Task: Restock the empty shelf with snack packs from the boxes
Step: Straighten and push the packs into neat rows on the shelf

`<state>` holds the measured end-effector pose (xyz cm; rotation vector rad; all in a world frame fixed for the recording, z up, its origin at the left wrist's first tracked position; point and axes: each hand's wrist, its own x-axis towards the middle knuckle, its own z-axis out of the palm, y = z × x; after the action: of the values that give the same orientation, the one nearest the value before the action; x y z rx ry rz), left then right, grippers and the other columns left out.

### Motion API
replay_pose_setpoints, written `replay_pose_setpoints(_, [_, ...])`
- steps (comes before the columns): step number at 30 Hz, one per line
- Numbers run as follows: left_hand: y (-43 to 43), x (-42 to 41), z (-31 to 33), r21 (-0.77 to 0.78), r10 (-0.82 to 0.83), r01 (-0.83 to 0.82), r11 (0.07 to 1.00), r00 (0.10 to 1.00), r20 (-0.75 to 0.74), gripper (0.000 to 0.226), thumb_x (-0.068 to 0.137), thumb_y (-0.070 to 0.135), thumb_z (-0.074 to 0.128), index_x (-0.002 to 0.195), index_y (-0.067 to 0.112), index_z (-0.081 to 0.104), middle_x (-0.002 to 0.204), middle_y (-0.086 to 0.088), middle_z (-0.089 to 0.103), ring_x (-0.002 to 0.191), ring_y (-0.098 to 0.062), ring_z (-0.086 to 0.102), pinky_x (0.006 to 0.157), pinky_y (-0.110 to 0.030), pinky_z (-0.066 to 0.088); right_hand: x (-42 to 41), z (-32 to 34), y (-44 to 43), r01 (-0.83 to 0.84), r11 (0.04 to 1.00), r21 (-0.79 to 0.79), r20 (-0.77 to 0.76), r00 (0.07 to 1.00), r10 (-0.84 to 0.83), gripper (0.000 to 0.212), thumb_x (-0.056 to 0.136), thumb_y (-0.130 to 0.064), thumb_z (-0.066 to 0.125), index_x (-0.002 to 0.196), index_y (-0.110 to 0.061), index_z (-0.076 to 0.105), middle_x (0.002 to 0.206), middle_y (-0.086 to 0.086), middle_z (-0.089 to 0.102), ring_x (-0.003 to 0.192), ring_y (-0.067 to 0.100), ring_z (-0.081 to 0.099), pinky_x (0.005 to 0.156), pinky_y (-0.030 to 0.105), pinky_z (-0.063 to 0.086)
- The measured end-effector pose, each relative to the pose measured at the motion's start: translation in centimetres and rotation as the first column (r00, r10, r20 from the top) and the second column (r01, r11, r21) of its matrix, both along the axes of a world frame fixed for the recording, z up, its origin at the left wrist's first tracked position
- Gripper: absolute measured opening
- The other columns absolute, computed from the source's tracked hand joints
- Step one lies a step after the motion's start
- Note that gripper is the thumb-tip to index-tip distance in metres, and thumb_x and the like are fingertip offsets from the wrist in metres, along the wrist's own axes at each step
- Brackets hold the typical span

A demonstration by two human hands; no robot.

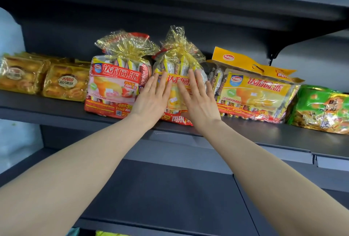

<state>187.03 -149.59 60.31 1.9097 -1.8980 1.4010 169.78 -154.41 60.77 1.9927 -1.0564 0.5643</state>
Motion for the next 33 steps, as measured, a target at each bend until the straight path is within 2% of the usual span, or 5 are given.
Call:
replay_pose_setpoints(7, [-2.5, -0.6, -1.1, -0.015, -0.070, 0.070, 0.997, 0.997, -0.026, 0.059, 0.097, 0.002, 0.013, 0.149, -0.011, -0.012, 0.154, -0.040, -0.012, 0.144, -0.057, 0.000, 0.119, -0.054, 0.024, -0.3, -0.7, -2.7, -0.042, 0.999, -0.011, 0.002, 0.999, 0.042, 0.092, 0.092, -0.018, 0.067, 0.159, -0.017, 0.005, 0.163, 0.022, -0.013, 0.150, 0.038, -0.016, 0.120, 0.060, 0.016])
replay_pose_setpoints(16, [-4.8, 0.4, -1.5, -0.001, -0.070, 0.070, 0.998, 0.998, 0.001, 0.064, 0.096, -0.001, 0.020, 0.147, -0.013, -0.016, 0.153, -0.041, -0.017, 0.142, -0.060, -0.007, 0.118, -0.058, 0.022, 0.5, -0.7, -4.7, -0.060, 0.998, -0.025, 0.013, 0.998, 0.061, 0.095, 0.092, -0.015, 0.066, 0.159, -0.018, -0.001, 0.163, 0.021, -0.014, 0.150, 0.037, -0.016, 0.120, 0.060, 0.013])
replay_pose_setpoints(25, [-1.8, -0.4, -0.4, -0.036, -0.277, 0.279, 0.960, 0.914, -0.296, 0.113, 0.081, 0.043, 0.075, 0.156, 0.001, 0.002, 0.161, -0.026, -0.009, 0.148, -0.049, -0.004, 0.120, -0.056, 0.018, -0.6, 0.4, -1.6, -0.125, 0.990, -0.063, 0.097, 0.987, 0.130, 0.102, 0.076, -0.053, 0.076, 0.156, -0.014, 0.026, 0.164, 0.019, 0.011, 0.152, 0.037, 0.005, 0.118, 0.063, 0.014])
replay_pose_setpoints(29, [-1.6, -0.8, -0.1, -0.048, -0.255, 0.251, 0.967, 0.933, -0.254, 0.130, 0.072, 0.059, 0.077, 0.156, 0.005, -0.007, 0.160, -0.026, -0.017, 0.146, -0.050, -0.013, 0.120, -0.059, 0.012, -0.7, 0.8, -1.7, -0.096, 0.995, -0.022, 0.172, 0.980, 0.098, 0.105, 0.082, -0.039, 0.077, 0.159, -0.010, 0.011, 0.165, 0.019, 0.000, 0.151, 0.043, 0.000, 0.118, 0.060, 0.021])
replay_pose_setpoints(33, [-3.3, -1.4, -0.6, -0.054, -0.194, 0.187, 0.981, 0.961, -0.195, 0.123, 0.079, 0.053, 0.074, 0.155, 0.002, -0.008, 0.159, -0.030, -0.017, 0.144, -0.054, -0.013, 0.119, -0.060, 0.014, -0.6, 0.7, -2.2, -0.076, 0.996, 0.035, 0.164, 0.984, 0.070, 0.070, 0.090, -0.001, 0.024, 0.158, -0.004, 0.004, 0.163, 0.021, -0.008, 0.149, 0.046, -0.004, 0.118, 0.052, 0.029])
